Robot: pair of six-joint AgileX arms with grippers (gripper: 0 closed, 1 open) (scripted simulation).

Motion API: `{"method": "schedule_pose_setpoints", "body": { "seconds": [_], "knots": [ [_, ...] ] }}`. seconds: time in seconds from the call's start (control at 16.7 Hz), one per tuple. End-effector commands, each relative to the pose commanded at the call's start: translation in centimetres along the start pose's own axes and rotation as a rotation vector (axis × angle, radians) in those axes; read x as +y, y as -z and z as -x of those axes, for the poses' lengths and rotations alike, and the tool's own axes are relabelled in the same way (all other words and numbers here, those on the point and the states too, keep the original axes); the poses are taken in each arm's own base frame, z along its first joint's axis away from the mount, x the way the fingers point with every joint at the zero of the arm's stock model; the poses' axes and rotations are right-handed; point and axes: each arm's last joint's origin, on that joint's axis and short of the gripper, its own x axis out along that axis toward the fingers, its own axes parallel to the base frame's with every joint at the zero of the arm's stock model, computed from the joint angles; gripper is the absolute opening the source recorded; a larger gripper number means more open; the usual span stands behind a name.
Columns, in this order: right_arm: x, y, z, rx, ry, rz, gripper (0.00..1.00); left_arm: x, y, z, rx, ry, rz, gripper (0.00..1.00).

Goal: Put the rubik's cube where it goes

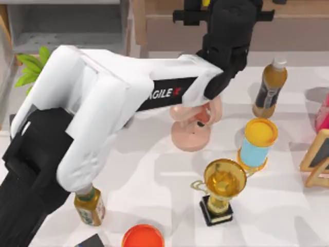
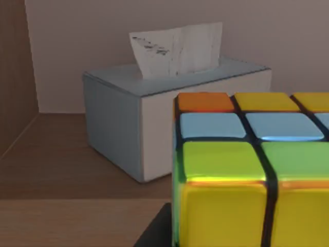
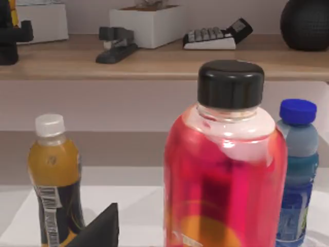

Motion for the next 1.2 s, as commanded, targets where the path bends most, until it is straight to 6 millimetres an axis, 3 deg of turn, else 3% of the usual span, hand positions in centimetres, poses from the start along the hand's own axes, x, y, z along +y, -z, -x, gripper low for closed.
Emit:
{"method": "schedule_pose_setpoints", "body": {
  "seconds": [0.66, 0.84, 1.02, 1.2],
  "knots": [
    [0.0, 0.0, 0.0, 0.000, 0.000, 0.000, 1.00, 0.2, -0.5, 0.4, 0.020, -0.008, -0.008, 0.00],
    [0.0, 0.0, 0.0, 0.000, 0.000, 0.000, 1.00, -0.3, -3.4, 0.7, 0.042, 0.052, -0.019, 0.00],
    [0.0, 0.0, 0.0, 0.000, 0.000, 0.000, 1.00, -0.4, -7.4, 1.3, 0.099, 0.136, -0.046, 0.00],
    [0.0, 0.0, 0.0, 0.000, 0.000, 0.000, 1.00, 0.8, -12.1, 2.1, 0.208, 0.218, -0.094, 0.00]
  ]
}}
